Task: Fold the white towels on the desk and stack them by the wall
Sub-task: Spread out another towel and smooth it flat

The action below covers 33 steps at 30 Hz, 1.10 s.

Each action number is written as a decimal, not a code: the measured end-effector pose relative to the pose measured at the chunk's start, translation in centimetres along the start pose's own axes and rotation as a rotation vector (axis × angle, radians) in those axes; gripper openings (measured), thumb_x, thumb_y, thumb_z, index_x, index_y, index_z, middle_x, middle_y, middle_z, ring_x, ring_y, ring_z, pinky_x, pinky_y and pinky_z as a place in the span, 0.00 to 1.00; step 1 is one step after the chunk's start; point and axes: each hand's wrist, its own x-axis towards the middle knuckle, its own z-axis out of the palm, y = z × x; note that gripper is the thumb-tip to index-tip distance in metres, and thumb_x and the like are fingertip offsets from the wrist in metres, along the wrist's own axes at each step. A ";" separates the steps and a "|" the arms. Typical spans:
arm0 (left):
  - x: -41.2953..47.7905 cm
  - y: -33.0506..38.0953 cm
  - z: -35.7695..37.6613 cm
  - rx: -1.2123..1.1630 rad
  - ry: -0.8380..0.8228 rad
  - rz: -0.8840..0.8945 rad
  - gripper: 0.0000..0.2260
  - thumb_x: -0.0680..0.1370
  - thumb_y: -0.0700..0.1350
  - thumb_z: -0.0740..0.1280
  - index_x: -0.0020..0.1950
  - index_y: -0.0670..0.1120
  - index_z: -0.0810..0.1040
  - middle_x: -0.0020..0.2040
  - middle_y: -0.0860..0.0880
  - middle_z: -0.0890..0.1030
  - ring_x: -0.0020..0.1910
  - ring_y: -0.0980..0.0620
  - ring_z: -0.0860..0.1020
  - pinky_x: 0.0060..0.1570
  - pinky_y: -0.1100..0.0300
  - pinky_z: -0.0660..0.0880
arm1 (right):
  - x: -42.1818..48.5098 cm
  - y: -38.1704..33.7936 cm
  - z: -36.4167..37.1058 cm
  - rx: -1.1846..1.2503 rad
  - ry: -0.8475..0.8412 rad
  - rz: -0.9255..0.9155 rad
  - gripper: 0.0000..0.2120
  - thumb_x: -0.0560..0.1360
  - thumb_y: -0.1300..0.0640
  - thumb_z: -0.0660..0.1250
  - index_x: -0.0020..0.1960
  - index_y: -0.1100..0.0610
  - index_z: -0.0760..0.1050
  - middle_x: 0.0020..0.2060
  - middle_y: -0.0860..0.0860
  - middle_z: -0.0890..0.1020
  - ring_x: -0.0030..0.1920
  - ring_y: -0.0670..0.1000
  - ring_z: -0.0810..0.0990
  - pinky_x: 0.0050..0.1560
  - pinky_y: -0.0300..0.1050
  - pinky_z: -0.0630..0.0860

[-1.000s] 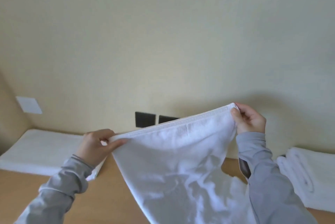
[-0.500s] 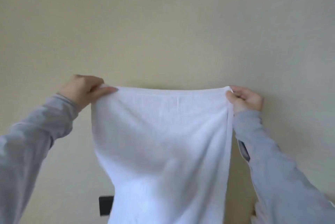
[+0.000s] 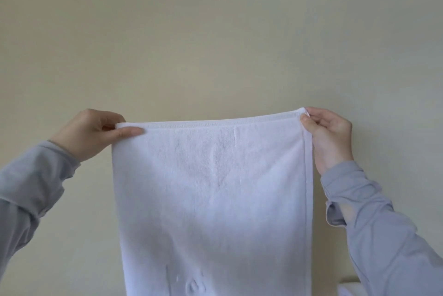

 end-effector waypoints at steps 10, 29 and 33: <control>-0.4 11.8 3.2 -0.082 0.085 0.229 0.27 0.72 0.57 0.71 0.24 0.46 0.61 0.23 0.52 0.59 0.24 0.56 0.56 0.25 0.59 0.54 | 2.7 -2.1 -8.0 -0.069 0.083 0.020 0.08 0.73 0.69 0.66 0.48 0.59 0.78 0.46 0.59 0.79 0.48 0.54 0.77 0.57 0.52 0.73; -25.8 9.3 12.5 -0.208 -0.291 -0.393 0.18 0.70 0.65 0.67 0.35 0.52 0.83 0.29 0.57 0.80 0.28 0.64 0.73 0.34 0.67 0.73 | -3.8 10.3 -3.6 -0.388 -0.500 0.078 0.11 0.72 0.68 0.66 0.43 0.52 0.78 0.39 0.45 0.80 0.43 0.47 0.77 0.49 0.42 0.72; -37.7 4.3 15.8 -0.226 -0.449 -0.855 0.15 0.72 0.54 0.69 0.26 0.53 0.81 0.26 0.59 0.76 0.29 0.61 0.71 0.34 0.63 0.70 | -17.0 21.5 -2.0 -0.472 -0.650 0.352 0.08 0.72 0.69 0.66 0.45 0.58 0.79 0.37 0.48 0.79 0.40 0.48 0.76 0.47 0.38 0.71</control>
